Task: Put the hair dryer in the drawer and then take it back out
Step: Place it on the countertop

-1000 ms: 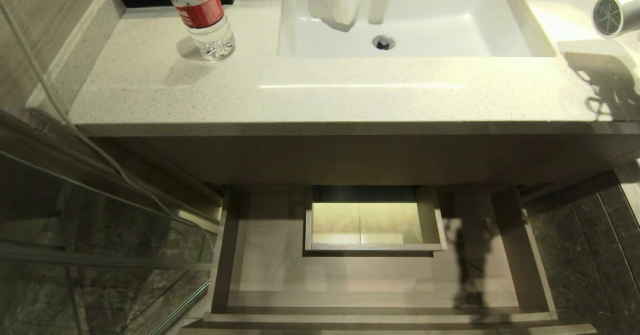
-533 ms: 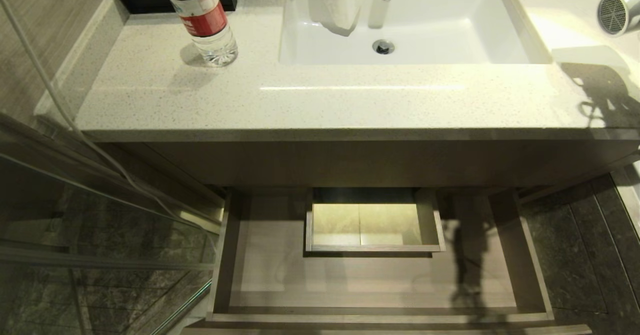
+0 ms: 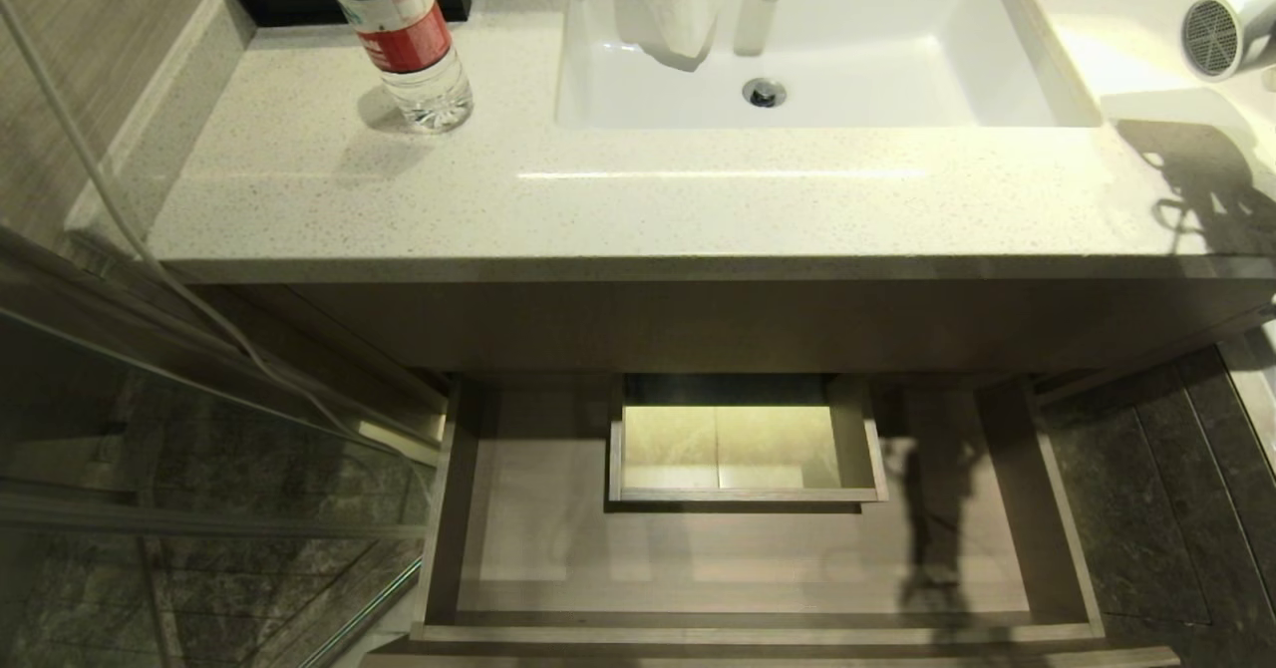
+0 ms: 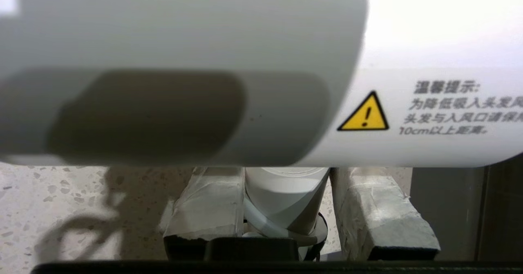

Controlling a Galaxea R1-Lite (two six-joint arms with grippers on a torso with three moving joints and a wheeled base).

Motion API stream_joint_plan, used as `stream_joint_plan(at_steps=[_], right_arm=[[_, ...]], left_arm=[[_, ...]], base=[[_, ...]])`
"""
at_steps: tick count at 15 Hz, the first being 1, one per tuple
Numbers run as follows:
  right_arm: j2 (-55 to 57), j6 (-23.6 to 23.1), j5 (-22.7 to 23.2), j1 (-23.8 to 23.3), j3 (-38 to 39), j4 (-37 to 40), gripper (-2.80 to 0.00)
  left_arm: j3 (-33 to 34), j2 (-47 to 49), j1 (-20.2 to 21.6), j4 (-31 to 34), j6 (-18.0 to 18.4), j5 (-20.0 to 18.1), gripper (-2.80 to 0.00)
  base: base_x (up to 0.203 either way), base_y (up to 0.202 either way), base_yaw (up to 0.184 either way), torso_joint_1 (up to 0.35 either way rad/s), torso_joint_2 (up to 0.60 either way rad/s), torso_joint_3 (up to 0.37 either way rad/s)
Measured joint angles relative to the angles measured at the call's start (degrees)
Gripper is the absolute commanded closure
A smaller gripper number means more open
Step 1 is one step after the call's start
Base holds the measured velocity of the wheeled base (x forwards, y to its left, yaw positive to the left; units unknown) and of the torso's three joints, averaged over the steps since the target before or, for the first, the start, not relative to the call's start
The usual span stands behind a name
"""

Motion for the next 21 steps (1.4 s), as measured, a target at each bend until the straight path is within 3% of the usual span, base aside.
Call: stream_joint_plan(at_steps=[6, 21], right_arm=[[2.84, -0.07, 0.16, 1.45, -0.05, -3.93, 0.0], [4.44, 0.45, 0.2, 2.0, 0.06, -3.15, 0.0]], left_arm=[[0.0, 0.0, 0.0, 0.0, -0.02, 0.0, 0.0], [0.0, 0.0, 0.0, 0.0, -0.02, 0.0, 0.0]], base=[[0.0, 0.0, 0.0, 0.0, 0.0, 0.0], [0.0, 0.0, 0.0, 0.0, 0.0, 0.0]])
